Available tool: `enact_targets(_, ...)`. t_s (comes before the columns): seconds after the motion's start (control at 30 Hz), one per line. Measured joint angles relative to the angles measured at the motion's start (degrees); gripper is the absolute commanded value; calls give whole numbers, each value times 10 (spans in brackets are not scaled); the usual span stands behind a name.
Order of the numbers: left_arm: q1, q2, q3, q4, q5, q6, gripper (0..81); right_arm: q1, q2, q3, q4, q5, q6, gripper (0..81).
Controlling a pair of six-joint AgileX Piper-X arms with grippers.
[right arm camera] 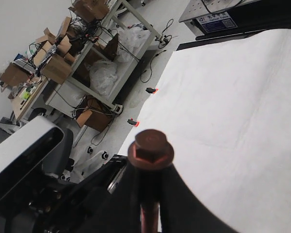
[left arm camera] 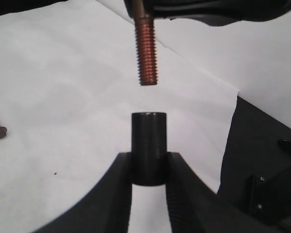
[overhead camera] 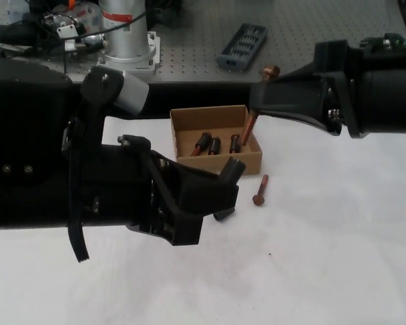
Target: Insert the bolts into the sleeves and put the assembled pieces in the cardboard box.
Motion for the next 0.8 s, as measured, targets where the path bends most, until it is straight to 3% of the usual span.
enact_targets(0.8,0,0,0,-49,-4,-19,7,0,0,0,2,-8,0,29)
